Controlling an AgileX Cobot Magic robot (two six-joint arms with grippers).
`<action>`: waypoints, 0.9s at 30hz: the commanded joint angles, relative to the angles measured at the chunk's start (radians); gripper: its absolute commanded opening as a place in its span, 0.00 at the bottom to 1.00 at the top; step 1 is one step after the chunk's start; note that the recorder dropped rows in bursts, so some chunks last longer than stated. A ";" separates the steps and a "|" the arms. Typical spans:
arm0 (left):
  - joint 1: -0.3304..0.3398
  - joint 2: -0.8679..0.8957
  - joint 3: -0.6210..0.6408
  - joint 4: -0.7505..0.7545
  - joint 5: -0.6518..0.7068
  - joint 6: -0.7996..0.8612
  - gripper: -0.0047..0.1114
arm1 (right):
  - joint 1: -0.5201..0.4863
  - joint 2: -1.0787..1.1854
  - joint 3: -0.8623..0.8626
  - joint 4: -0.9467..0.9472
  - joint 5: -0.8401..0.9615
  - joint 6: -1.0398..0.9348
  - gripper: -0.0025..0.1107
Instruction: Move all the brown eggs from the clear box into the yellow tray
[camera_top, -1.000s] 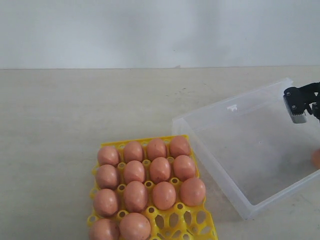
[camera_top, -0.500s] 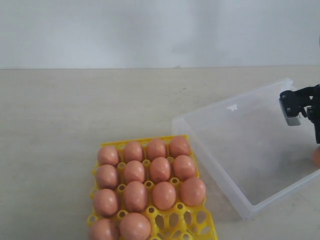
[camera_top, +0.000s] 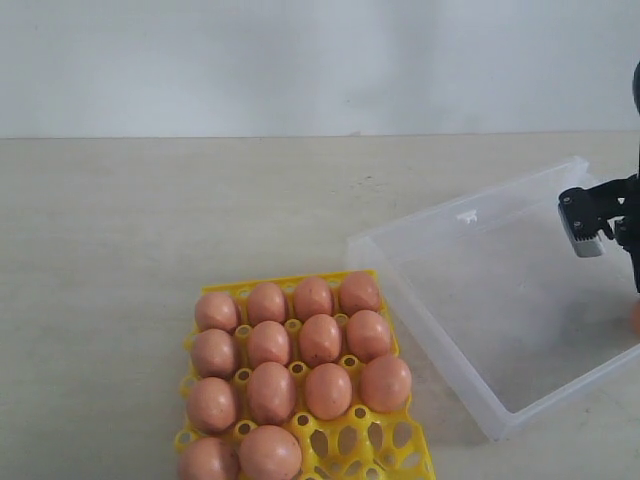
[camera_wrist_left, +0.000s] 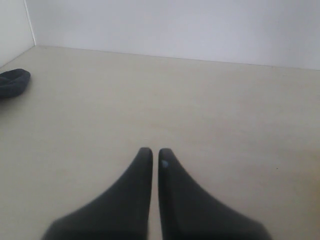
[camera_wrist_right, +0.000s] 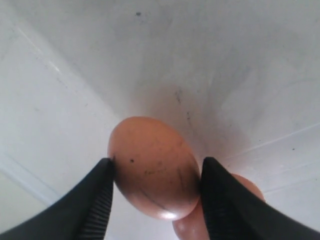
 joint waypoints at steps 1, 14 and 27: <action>-0.003 -0.003 0.004 0.000 -0.004 0.004 0.08 | -0.007 0.045 0.009 -0.012 -0.029 0.003 0.40; -0.003 -0.003 0.004 0.000 -0.004 0.004 0.08 | -0.007 0.073 0.009 0.000 -0.059 0.085 0.02; -0.003 -0.003 0.004 0.000 -0.004 0.004 0.08 | -0.007 0.073 0.009 0.392 -0.186 0.089 0.02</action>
